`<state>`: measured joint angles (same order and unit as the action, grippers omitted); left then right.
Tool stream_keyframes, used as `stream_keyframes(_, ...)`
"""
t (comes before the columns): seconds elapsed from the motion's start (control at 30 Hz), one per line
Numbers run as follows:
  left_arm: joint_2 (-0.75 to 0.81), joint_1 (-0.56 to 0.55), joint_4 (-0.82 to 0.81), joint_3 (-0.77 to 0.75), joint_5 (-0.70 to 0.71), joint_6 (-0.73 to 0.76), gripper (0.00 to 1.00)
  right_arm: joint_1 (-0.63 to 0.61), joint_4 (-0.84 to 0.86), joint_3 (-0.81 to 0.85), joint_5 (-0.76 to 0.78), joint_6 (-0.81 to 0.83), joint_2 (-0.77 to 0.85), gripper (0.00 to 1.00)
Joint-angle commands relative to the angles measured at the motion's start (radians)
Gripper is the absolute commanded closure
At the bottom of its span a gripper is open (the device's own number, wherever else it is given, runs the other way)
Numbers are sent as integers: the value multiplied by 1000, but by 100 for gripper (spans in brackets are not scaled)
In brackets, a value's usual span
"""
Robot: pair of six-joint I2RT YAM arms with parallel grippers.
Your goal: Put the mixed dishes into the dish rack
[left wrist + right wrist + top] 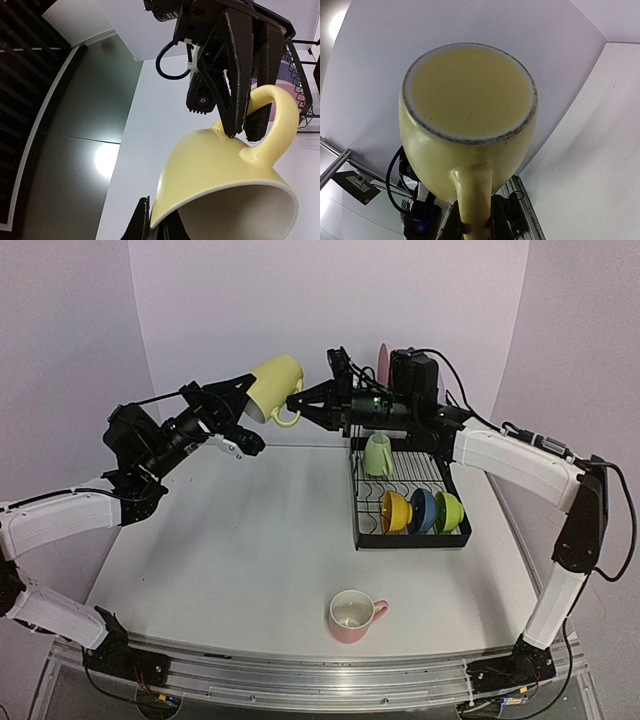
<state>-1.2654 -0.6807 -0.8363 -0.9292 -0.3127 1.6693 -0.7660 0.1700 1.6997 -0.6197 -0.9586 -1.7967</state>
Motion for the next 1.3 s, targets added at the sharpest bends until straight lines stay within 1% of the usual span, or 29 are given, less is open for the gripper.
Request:
stream_keyframes(0.0, 42, -22, -65, -47, -26, -3, 100, -25, 59, 39, -46, 16, 3, 100)
stream_keyframes(0.13, 54, -22, -45, -25, -24, -16, 100, -25, 24, -5, 10, 92, 41, 100)
stream_keyframes(0.2, 63, -22, 8, -22, -21, -27, 99, -25, -25, -30, 60, 145, 63, 100)
stream_keyframes(0.23, 70, -22, 50, -23, -18, -28, 97, -24, -53, -40, 87, 168, 73, 100)
stream_keyframes(0.27, 79, -22, 106, -22, -17, -28, 88, -25, -67, -51, 107, 190, 86, 100)
stream_keyframes(0.3, 88, -22, 140, -18, -14, -25, 73, -25, -76, -66, 133, 204, 94, 100)
stream_keyframes(0.33, 95, -22, 169, -10, -12, -16, 60, -25, -82, -77, 153, 219, 105, 100)
stream_keyframes(0.4, 106, -22, 210, 10, -18, 20, 41, -25, -94, -95, 182, 243, 122, 100)
stream_keyframes(0.43, 115, -22, 235, 16, -24, 33, 34, -25, -102, -101, 201, 253, 129, 100)
stream_keyframes(0.47, 123, -22, 274, 17, -31, 42, 30, -25, -114, -105, 217, 265, 138, 100)
stream_keyframes(0.53, 146, -21, 401, 7, -41, 47, 22, -24, -152, -113, 264, 292, 154, 100)
stream_keyframes(0.6, 171, -20, 538, -7, -45, 61, 16, -24, -211, -128, 338, 330, 177, 100)
stream_keyframes(0.7, 202, -19, 688, -11, -48, 81, 11, -23, -331, -155, 499, 410, 212, 100)
stream_keyframes(0.77, 216, -19, 722, -1, -49, 84, 10, -23, -369, -181, 581, 464, 235, 100)
stream_keyframes(0.87, 219, -19, 731, 5, -44, 79, 10, -23, -393, -226, 726, 569, 264, 100)
stream_keyframes(0.97, 213, -19, 722, 1, -38, 60, 10, -23, -394, -267, 868, 765, 280, 100)
stream_keyframes(1.03, 211, -19, 712, -1, -34, 50, 10, -24, -392, -290, 968, 941, 277, 100)
stream_keyframes(1.1, 212, -19, 705, -1, -31, 43, 10, -22, -382, -311, 1033, 1143, 267, 100)
stream_keyframes(1.17, 216, -19, 700, 2, -28, 41, 10, -13, -367, -337, 1071, 1304, 253, 100)
stream_keyframes(1.2, 217, -19, 700, 3, -25, 40, 10, -2, -348, -355, 1084, 1340, 252, 100)
stream_keyframes(1.27, 220, -19, 697, 5, -19, 38, 10, 52, -302, -390, 1046, 1363, 260, 100)
